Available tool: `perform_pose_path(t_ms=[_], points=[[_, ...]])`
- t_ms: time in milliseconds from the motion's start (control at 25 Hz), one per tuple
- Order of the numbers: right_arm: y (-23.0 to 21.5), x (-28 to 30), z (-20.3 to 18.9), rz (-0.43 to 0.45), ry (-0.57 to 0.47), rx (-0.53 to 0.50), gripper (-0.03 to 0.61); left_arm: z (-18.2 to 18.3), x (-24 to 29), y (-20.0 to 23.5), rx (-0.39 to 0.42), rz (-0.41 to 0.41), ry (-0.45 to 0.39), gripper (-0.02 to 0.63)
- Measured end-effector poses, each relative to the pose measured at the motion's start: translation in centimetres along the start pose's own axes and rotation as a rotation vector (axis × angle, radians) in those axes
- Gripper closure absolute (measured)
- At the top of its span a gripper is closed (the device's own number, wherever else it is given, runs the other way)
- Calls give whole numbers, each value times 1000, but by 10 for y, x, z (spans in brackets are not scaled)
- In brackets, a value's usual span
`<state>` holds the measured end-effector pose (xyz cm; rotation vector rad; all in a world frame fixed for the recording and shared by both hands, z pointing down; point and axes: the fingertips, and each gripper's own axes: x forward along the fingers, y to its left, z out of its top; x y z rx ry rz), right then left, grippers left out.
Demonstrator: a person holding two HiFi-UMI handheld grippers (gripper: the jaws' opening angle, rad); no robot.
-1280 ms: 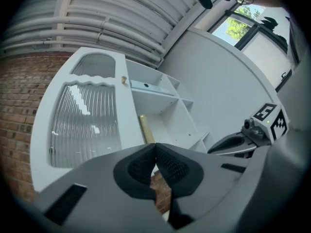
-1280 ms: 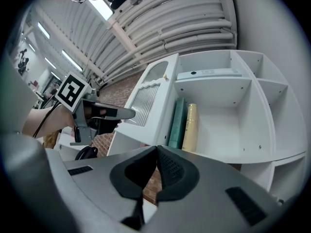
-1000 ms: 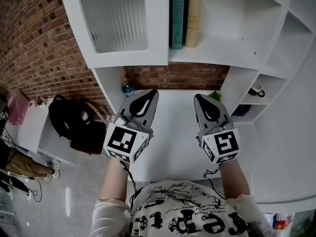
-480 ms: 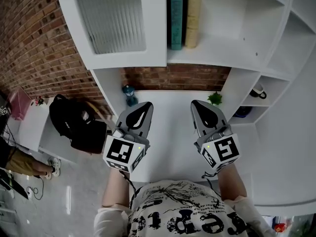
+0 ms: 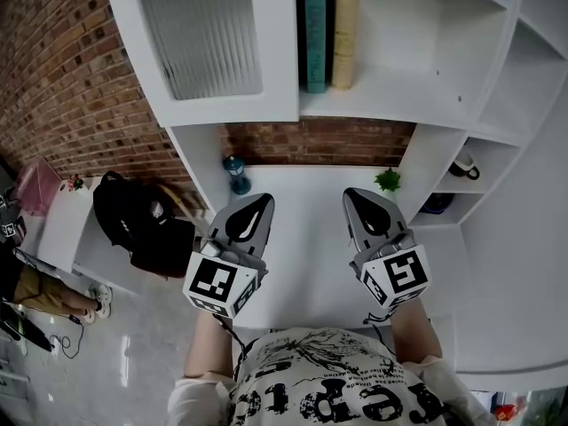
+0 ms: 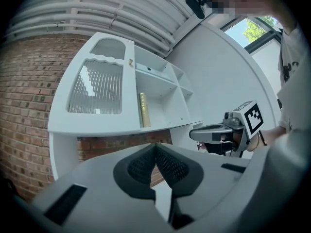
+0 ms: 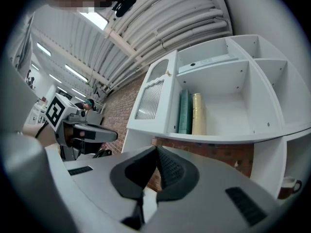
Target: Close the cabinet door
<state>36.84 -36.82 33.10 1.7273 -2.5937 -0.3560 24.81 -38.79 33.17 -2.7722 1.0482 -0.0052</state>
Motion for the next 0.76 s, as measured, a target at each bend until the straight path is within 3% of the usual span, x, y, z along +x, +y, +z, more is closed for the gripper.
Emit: perform_pose_path(t_ms=[480,760], points=[[5,-11,-4,-1,23,-21,565,2,-2,-11,-19,-4,-7,600],[0,-15,-7,-5,20,28,565,0,0,-21,-8,-4,-9,600]])
